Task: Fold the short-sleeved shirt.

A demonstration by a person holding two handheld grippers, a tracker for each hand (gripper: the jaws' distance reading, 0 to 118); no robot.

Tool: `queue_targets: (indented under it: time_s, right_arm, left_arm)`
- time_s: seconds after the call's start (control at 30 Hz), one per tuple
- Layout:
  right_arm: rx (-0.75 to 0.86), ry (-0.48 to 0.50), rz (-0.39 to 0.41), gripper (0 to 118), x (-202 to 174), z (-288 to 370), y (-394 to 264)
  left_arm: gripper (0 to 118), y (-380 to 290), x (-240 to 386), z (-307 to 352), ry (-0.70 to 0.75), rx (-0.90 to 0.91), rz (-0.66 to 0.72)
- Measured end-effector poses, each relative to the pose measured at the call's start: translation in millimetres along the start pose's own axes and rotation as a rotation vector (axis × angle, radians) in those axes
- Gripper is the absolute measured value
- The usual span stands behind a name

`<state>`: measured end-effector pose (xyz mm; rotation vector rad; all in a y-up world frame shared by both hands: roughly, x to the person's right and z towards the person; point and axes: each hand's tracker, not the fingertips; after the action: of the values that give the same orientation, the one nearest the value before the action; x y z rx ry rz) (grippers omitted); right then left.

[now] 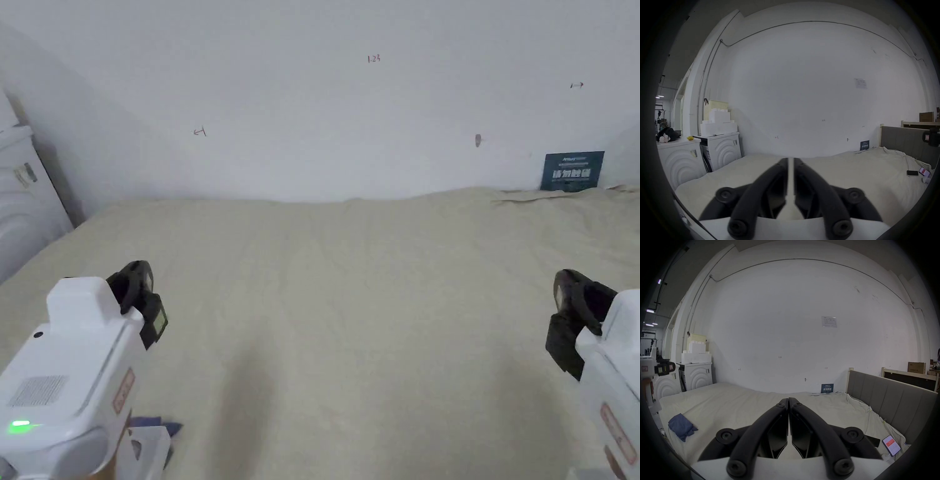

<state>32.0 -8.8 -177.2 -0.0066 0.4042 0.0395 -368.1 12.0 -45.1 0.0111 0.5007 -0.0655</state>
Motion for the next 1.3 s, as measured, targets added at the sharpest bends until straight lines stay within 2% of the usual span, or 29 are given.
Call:
queue_targets:
  time_s: [0.1, 0.33, 0.53, 1.3]
  right_arm:
    - [0.006, 0.005, -0.013, 0, 1, 2, 0]
    - [0.015, -0.017, -0.026, 0, 5, 6, -4]
    - [0.023, -0.034, -0.025, 0, 12, 12, -6]
    - [0.029, -0.084, 0.007, 0, 18, 17, -14]
  left_arm:
    - [2, -7, 20, 5, -0.056, -0.004, 0.047]
    - [0, -32, 71, 20, -0.069, 0.039, 0.075]
    - [0, -48, 91, 19, -0.080, 0.044, 0.117]
    - [0, -55, 123, 24, -0.159, 0.037, 0.055]
